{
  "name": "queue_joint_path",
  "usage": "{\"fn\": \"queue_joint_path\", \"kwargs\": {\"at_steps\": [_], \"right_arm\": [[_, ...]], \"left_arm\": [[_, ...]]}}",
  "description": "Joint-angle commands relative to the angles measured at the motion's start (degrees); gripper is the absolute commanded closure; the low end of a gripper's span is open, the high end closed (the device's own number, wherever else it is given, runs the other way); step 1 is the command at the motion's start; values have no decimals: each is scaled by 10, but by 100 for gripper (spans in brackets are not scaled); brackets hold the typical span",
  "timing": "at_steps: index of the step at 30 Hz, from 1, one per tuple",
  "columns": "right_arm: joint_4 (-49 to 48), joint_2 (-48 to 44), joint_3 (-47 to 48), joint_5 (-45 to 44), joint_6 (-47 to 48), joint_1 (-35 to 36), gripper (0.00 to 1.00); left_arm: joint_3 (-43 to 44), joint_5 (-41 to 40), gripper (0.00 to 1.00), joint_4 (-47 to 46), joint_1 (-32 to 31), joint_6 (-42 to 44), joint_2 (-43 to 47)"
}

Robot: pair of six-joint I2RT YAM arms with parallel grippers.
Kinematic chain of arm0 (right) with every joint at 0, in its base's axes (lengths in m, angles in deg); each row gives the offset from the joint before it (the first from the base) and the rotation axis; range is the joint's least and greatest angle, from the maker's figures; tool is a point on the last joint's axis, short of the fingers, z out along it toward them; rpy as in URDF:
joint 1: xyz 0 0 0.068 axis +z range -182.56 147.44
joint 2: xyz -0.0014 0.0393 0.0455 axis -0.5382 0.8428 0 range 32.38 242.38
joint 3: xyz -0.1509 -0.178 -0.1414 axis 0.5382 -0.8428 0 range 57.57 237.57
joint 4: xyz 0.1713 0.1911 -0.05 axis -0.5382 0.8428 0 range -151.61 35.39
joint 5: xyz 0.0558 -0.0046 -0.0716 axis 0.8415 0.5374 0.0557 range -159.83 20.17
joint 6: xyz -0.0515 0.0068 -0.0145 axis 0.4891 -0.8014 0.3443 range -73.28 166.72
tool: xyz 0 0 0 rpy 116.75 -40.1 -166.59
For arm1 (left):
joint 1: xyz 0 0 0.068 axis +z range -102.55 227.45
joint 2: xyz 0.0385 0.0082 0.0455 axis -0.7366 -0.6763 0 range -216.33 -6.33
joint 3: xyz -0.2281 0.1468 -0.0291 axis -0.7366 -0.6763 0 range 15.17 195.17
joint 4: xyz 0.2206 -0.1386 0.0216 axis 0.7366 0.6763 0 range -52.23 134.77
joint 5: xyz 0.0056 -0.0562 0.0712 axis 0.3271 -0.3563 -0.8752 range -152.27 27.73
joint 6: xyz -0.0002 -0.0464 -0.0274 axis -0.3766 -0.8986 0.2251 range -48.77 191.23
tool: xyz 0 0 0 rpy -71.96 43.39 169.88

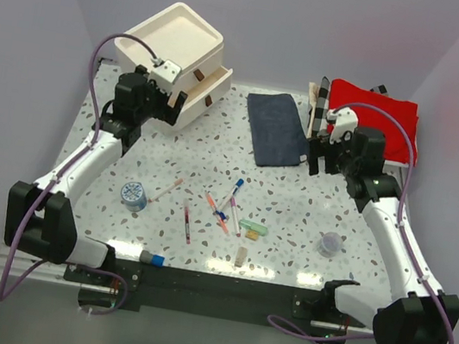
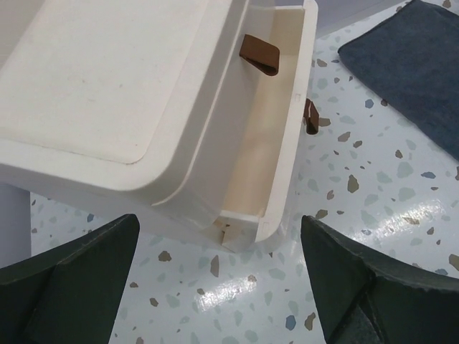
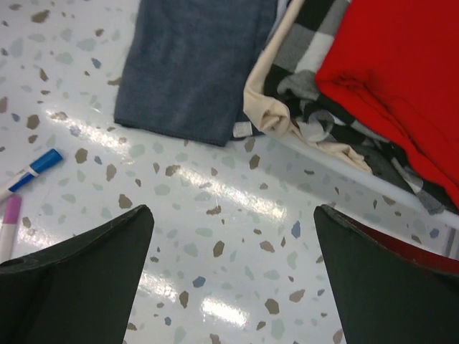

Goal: Sort the stationery into containers
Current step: Close the drawer in the storage box.

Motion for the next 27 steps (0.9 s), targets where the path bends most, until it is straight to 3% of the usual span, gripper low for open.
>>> {"fn": "queue_joint_path", "kwargs": {"at_steps": [1,2,7,12,16,19,21,24,27], "right_arm": [[-103,39,37,136,20,2,1],[-107,55,50,185,29,6,1],[-147,185,136,191,35,39,5],[-275,264,145,235,27,62,12],[-405,337,139,259,14,87,16],[-433,380,166,287,7,106,20],[-450,420,194,301,-8,119,26],[-479,466,232,307,-35,133,33],[-501,514,275,305,-54,148,32]], "left_arm": [[25,-62,0,-1,18,-11,24],[26,-65,0,3,25,-25,26],[41,-28,0,69,106,-64,38],[-16,-29,0,29,182,-89,60],[-73,-36,0,-50,191,-97,81],[-62,50,5,-38,191,-81,63],[-48,64,9,-30,190,-82,55],[-28,40,11,-18,190,-82,44],[-22,-3,10,-23,197,-56,39]]}}
